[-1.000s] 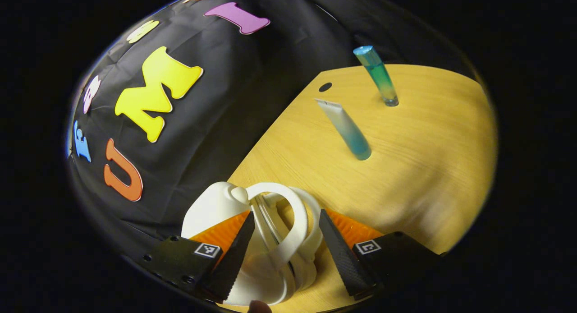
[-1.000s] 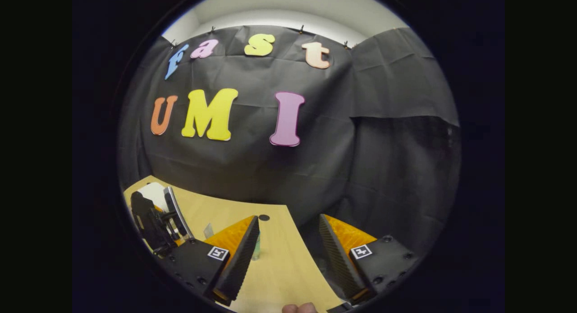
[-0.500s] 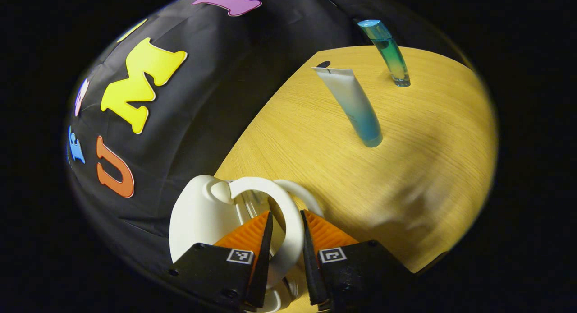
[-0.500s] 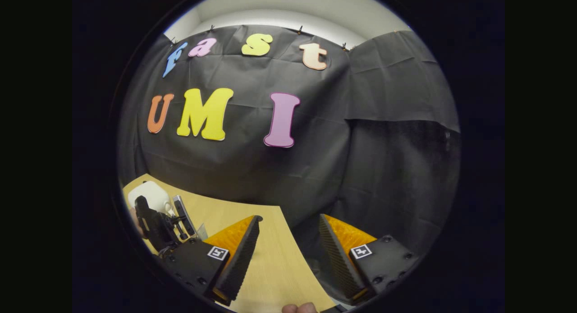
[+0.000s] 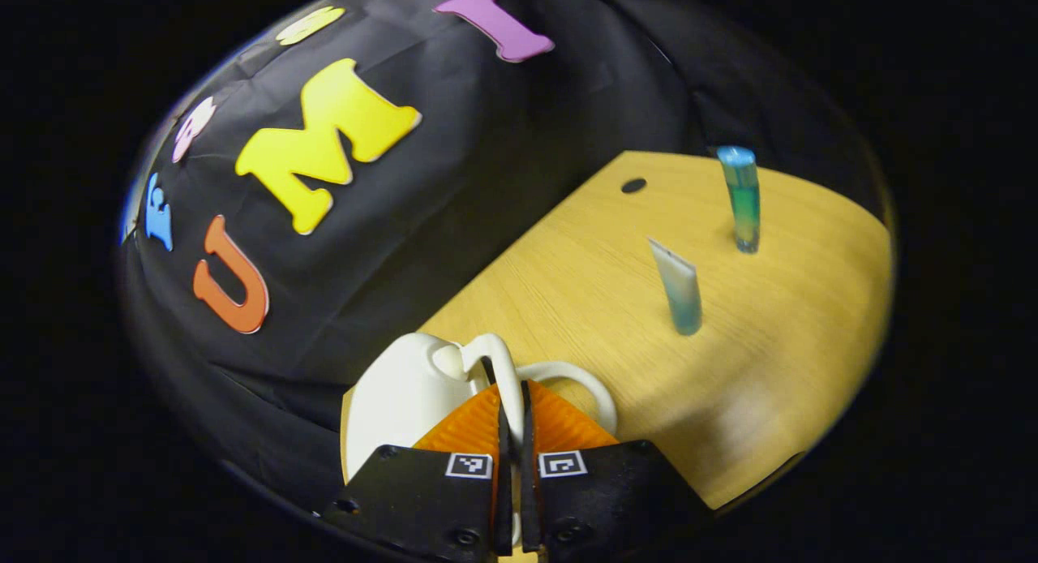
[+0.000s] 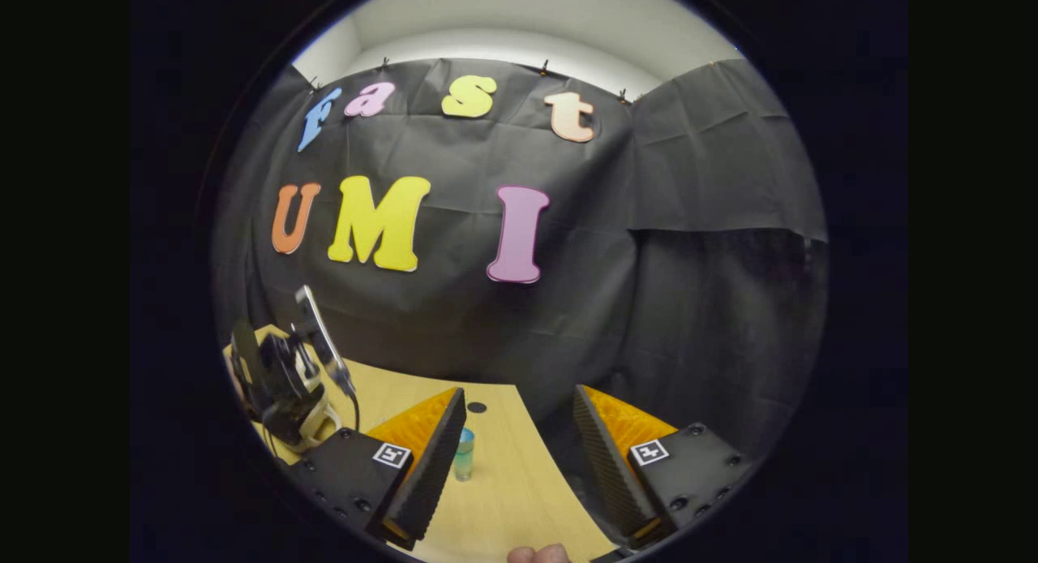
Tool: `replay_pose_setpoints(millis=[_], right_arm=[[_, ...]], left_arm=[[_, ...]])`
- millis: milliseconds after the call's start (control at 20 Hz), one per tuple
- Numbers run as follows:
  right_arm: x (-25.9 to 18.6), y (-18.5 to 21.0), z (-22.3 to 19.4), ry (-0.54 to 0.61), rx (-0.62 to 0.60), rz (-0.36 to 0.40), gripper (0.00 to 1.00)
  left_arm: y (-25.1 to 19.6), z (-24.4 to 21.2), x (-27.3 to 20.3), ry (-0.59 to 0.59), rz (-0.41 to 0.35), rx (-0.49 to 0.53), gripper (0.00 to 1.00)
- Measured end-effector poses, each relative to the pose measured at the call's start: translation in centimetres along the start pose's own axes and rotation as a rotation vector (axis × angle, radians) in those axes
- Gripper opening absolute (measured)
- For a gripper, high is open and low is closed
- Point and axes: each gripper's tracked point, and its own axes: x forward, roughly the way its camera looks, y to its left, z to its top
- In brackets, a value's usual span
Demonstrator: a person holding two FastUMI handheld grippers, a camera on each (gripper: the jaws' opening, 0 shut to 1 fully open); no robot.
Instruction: First open the suitcase, pack the skin care products into it, and then close the suitcase.
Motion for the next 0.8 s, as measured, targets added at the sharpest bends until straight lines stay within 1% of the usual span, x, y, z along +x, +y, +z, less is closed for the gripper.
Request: replay_pose_setpoints(millis=[50,150,250,300,350,400,500,600,750,800], right_arm=[[0.1,0.9,0.6,-0.010,0.002,0.015,0.79],[0.3,3.2,1.7,-0.024,0.013,0.057,0.79],[0.5,5.7,2.8,-0.039,0.025,0.102,0.80],[0.6,6.6,3.3,-0.050,0.021,0.114,0.80],[0.6,7.3,3.8,-0.062,0.019,0.117,0.78],[0.7,8.0,4.1,-0.072,0.019,0.122,0.80],[0.6,9.2,4.5,-0.080,0.014,0.121,0.79],[0.7,10.4,4.0,-0.060,-0.007,0.125,0.80],[0.5,11.7,3.4,-0.022,-0.051,0.138,0.80],[0.4,11.8,3.5,-0.019,-0.065,0.135,0.78]], left_arm=[[2.3,0.9,-1.0,-0.031,0.012,-0.060,0.06],[8.2,2.0,-2.6,-0.079,0.037,-0.189,0.06],[14.8,1.4,-3.8,-0.118,0.056,-0.303,0.06],[18.3,0.4,-4.2,-0.144,0.082,-0.359,0.05],[21.5,-1.1,-4.0,-0.157,0.122,-0.397,0.05],[24.8,-3.4,-4.0,-0.166,0.174,-0.424,0.06],[29.7,-8.6,-3.6,-0.154,0.244,-0.477,0.06],[32.8,-13.2,-2.9,-0.144,0.285,-0.524,0.06],[35.8,-20.0,-0.5,-0.091,0.324,-0.581,0.06],[35.9,-22.1,0.3,-0.060,0.326,-0.596,0.05]])
